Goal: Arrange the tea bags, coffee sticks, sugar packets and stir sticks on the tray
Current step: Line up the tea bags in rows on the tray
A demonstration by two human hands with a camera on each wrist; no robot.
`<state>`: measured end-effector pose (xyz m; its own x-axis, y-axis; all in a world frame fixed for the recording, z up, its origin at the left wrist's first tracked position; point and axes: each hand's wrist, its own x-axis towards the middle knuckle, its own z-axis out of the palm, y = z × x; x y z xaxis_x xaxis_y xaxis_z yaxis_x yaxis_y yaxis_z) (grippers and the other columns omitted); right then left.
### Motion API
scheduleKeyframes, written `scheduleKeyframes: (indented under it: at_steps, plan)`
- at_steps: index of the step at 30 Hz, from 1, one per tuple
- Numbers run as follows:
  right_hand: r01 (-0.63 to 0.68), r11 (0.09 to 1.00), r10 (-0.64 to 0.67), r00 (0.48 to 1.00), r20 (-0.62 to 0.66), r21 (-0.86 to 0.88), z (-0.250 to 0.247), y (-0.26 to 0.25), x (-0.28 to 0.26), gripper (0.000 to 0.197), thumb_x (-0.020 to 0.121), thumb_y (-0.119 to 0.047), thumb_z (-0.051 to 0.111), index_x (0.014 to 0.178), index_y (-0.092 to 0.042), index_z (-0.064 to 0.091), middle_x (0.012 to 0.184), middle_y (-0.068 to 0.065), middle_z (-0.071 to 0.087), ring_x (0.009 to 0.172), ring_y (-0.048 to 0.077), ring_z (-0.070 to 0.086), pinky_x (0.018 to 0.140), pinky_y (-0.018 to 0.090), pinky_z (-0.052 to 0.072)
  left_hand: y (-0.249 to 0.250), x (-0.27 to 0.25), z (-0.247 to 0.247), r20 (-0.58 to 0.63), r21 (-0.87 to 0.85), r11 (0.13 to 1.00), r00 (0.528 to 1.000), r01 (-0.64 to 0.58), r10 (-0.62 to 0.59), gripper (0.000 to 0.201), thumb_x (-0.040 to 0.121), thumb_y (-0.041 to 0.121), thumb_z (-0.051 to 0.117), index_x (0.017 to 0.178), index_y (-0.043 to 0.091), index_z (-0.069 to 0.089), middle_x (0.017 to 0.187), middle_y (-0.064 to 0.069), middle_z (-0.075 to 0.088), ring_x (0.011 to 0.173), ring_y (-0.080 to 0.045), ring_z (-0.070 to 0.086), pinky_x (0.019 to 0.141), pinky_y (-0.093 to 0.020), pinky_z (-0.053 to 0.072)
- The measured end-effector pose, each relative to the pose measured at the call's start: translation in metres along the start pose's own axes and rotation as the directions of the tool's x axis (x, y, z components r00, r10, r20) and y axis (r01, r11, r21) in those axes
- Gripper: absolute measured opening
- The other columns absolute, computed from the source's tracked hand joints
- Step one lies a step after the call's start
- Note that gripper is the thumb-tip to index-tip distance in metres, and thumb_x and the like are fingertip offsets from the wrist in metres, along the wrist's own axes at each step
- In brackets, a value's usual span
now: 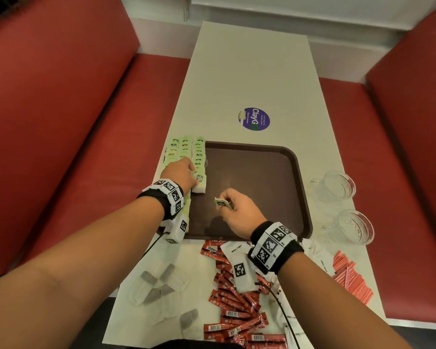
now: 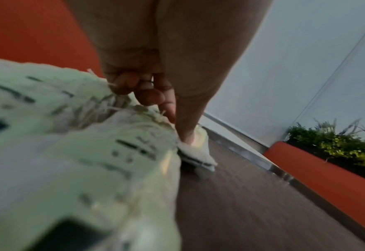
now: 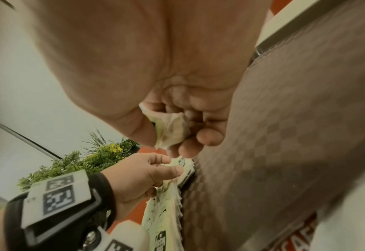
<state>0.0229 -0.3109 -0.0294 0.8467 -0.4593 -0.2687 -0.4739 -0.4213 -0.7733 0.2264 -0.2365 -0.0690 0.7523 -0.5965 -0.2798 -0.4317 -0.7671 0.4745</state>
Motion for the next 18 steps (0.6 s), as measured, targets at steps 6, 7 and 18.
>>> scheduleKeyframes:
  at_steps: [6,7,18]
  plan:
    - [0.002,1.0,-0.002,1.0,-0.021,0.007,-0.003,0.008,-0.001,0.004,0.097,-0.024,0.057,0.097,-0.021,0.059,0.083,0.0,0.068,0.077,0.019,0.066,0.07,0.035,0.053,0.022,-0.002,0.002,-0.029,0.097,0.995,0.999,-0.029,0.031,0.033,0.088,0.03,0.064,0.111,0.019,0.044,0.09,-0.002,0.058,0.078,-0.025,0.058,0.063,-0.031,0.041]
    - [-0.002,1.0,0.002,1.0,-0.023,0.005,-0.003,0.009,-0.001,0.006,0.098,-0.025,0.057,0.098,-0.02,0.06,0.081,0.0,0.069,0.074,0.017,0.067,0.067,0.031,0.053,0.025,-0.002,0.005,-0.014,0.129,0.991,0.999,-0.034,0.036,0.037,0.088,0.035,0.065,0.111,0.018,0.044,0.09,-0.003,0.058,0.079,-0.026,0.059,0.063,-0.032,0.043]
    - [0.002,1.0,-0.002,0.997,-0.075,-0.01,-0.005,0.009,0.006,0.006,0.096,-0.028,0.063,0.092,-0.024,0.065,0.084,-0.01,0.066,0.077,0.006,0.061,0.067,0.021,0.045,0.032,-0.014,-0.013,-0.043,0.071,0.982,0.983,-0.173,0.176,0.032,0.094,0.052,0.056,0.098,0.02,0.056,0.083,0.004,0.06,0.081,-0.02,0.06,0.069,-0.033,0.045]
